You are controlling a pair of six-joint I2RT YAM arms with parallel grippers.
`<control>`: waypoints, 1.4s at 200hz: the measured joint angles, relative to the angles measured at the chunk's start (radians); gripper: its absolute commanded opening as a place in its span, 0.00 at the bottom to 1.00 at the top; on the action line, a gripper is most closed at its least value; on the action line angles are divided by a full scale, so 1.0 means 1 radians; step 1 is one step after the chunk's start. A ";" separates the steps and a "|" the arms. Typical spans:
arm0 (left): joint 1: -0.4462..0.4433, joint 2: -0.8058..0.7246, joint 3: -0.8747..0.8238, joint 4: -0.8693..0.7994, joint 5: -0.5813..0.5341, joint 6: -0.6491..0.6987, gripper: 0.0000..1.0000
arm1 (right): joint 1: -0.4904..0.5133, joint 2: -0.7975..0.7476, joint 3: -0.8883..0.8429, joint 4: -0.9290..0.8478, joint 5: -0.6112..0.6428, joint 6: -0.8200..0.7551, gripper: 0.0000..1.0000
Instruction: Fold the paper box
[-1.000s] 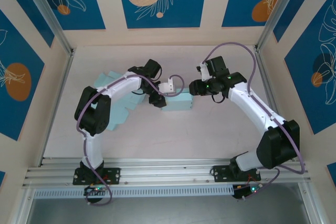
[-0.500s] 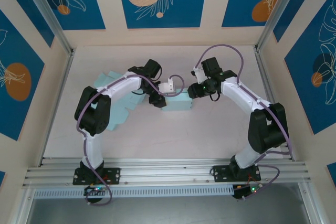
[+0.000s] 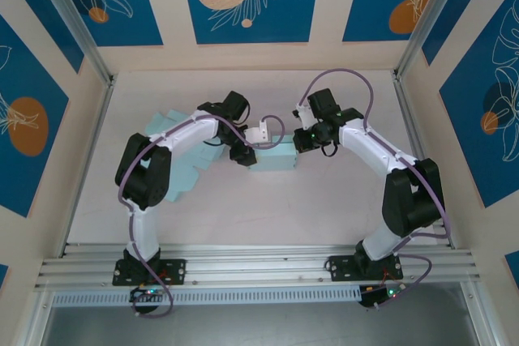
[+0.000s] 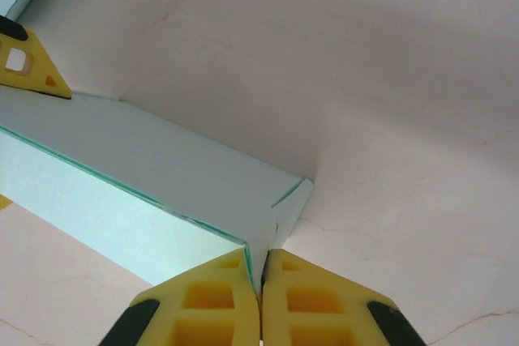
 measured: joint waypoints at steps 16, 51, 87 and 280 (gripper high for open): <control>0.000 0.000 0.001 0.000 0.000 0.000 0.47 | 0.004 0.000 0.008 -0.011 0.000 0.021 0.05; 0.000 0.000 0.002 0.000 0.000 0.000 0.47 | 0.007 0.000 0.019 -0.027 0.000 0.061 0.05; 0.000 0.001 0.002 -0.005 0.000 0.000 0.47 | 0.013 0.002 0.023 -0.035 0.000 0.105 0.05; 0.000 0.008 0.018 -0.019 -0.032 0.008 0.48 | 0.102 0.022 0.050 -0.022 0.166 0.184 0.47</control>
